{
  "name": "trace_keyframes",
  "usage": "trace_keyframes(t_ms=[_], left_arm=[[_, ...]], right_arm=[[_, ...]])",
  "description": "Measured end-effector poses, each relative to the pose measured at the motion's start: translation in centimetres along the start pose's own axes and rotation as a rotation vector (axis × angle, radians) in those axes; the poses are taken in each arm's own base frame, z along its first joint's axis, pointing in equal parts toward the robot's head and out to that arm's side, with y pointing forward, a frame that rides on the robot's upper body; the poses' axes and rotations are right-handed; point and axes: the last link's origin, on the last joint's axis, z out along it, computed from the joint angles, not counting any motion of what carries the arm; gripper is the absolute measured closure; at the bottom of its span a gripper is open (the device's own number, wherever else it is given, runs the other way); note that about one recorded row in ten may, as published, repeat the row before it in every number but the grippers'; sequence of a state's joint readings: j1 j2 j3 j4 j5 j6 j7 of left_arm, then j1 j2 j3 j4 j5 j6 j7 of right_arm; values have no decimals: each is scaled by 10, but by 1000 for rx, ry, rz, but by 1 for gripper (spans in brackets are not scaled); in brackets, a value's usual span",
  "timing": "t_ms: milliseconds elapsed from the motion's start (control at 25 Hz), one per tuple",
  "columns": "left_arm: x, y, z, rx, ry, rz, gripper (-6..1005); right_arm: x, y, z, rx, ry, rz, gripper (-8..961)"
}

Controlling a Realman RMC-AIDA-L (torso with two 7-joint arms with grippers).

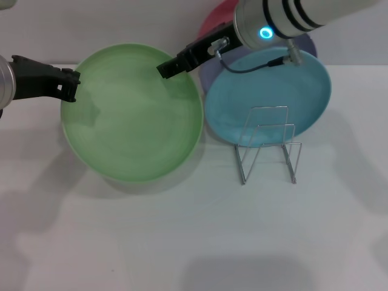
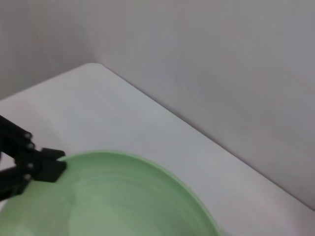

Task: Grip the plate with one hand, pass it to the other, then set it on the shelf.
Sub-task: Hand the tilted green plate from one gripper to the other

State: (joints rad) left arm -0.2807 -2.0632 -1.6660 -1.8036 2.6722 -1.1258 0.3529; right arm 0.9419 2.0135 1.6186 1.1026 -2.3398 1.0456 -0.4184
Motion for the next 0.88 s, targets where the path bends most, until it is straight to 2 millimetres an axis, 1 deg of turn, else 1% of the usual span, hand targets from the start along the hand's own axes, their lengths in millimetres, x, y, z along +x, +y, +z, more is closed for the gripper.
trace_keyframes(t_ms=[80,280,520,760,880], left_arm=[[0,0,0,0,0,0,918],[0,0,0,-1,0,-2,913],[0,1,1,-5,1,-3,908],[0,3,1,-11,0,0,902],[-1,3,0,-13,-1,0,900]], right_arm=[[0,0,5,14,7,-9,152],[-2,-1,9,34,-3,-18,154],[-1,-2,15,38,-7,-20,255],[0,4,20,5,-24,-19,355],[2,5,22,-7,-22,-22,538]])
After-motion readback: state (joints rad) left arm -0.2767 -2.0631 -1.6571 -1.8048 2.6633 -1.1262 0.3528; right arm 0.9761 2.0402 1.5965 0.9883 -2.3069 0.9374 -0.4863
